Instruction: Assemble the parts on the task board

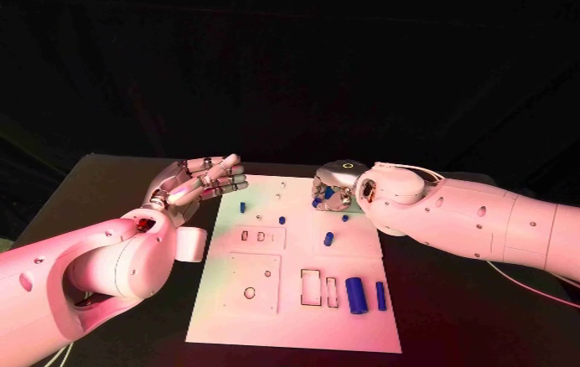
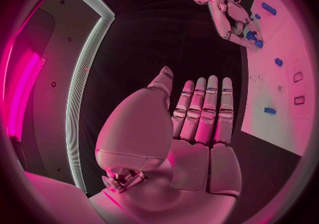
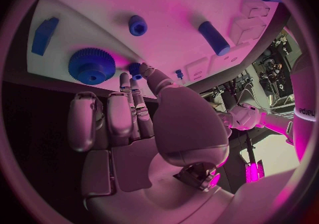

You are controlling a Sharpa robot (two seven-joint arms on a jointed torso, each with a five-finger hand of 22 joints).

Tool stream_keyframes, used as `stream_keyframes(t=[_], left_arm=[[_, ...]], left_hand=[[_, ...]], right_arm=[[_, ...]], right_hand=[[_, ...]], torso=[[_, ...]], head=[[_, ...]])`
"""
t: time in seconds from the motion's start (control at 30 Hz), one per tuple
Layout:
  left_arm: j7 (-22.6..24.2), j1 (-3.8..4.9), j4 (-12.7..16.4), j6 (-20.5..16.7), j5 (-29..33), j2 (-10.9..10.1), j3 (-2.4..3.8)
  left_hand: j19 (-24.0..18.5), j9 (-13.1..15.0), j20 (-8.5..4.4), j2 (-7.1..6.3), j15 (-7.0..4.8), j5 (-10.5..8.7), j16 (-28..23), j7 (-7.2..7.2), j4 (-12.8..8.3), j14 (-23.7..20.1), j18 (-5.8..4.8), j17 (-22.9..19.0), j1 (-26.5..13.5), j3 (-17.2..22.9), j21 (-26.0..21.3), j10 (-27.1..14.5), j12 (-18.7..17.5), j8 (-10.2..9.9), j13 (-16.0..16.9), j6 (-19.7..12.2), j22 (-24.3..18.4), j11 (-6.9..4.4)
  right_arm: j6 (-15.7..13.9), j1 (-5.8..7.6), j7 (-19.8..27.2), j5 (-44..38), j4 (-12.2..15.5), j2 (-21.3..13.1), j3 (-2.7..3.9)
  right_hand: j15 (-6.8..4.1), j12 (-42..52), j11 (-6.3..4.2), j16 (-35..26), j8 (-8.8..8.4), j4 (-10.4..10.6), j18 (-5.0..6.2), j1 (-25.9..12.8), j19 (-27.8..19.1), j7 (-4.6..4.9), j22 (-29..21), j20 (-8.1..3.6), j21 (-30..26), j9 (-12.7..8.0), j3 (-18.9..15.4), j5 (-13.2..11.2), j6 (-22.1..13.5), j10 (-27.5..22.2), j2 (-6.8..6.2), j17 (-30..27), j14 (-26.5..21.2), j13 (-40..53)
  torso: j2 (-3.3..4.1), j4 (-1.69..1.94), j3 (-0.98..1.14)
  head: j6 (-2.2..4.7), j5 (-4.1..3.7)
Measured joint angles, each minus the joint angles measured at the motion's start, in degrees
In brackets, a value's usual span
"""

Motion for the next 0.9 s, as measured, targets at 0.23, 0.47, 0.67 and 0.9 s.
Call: stream_keyframes(t=[0.23,0.47,0.67,0.9], left_arm=[[-0.06,0.01,0.01,0.05,0.0,-0.02,0.0],[-0.17,0.04,0.01,0.14,-0.01,-0.02,0.0],[-0.27,0.07,0.01,0.22,-0.02,-0.02,0.01],[-0.41,0.09,-0.08,0.26,-0.02,-0.02,0.01]], left_hand=[[0.0,0.0,0.0,0.0,0.0,0.0,0.0,0.0,0.0,0.0,0.0,0.0,0.0,0.0,0.0,0.0,0.0,0.0,0.0,0.0,0.0,0.0],[0.0,0.0,0.0,0.0,0.0,0.0,-0.42,0.0,0.0,0.0,0.0,0.0,0.0,0.0,0.0,0.0,-0.28,-0.03,0.0,0.0,0.0,0.0],[0.0,0.0,0.0,0.0,0.0,0.0,-0.42,0.0,0.0,0.0,-0.01,-0.07,0.0,0.0,0.0,0.0,-0.28,-0.22,-0.04,0.0,-0.07,0.0],[0.0,-0.02,0.0,0.0,0.15,0.0,-0.8,0.0,0.0,-0.16,-0.01,-0.11,0.0,0.0,0.0,0.0,-0.65,-0.53,-0.05,0.0,-0.18,0.0]], right_arm=[[0.0,-0.08,0.06,0.21,-0.28,0.26,0.0],[0.02,-0.04,0.11,0.52,-0.84,0.57,0.08],[-0.22,-0.02,0.19,0.87,-1.02,0.68,0.12],[-2.89,-0.14,0.44,1.37,0.17,0.17,0.17]], right_hand=[[0.0,0.0,-0.12,1.17,0.0,0.83,0.0,0.21,0.4,0.02,1.46,0.0,0.87,0.06,1.49,-0.72,0.4,0.51,0.82,1.02,0.0,-0.01],[0.0,0.24,-0.52,1.84,0.05,0.96,0.01,0.55,0.61,-0.42,2.63,-0.21,1.72,0.26,2.92,-1.05,1.44,1.32,1.16,1.53,0.0,-0.07],[0.0,0.27,-0.84,2.51,0.88,0.44,-0.87,1.69,1.22,-0.86,2.7,-0.41,2.51,0.66,4.75,-1.6,2.49,2.47,1.35,2.01,0.0,-0.14],[0.0,0.05,-0.64,2.93,0.9,-0.36,-0.87,2.66,1.63,-0.65,2.7,-0.41,3.11,1.38,6.47,-1.23,2.91,3.08,0.67,2.36,0.0,-0.21]], torso=[[0.14,0.01,0.01],[0.24,0.08,-0.01],[0.31,0.09,-0.04],[0.34,0.1,-0.05]], head=[[-0.04,-0.05],[-0.14,-0.13],[-0.16,-0.14],[0.2,-0.01]])
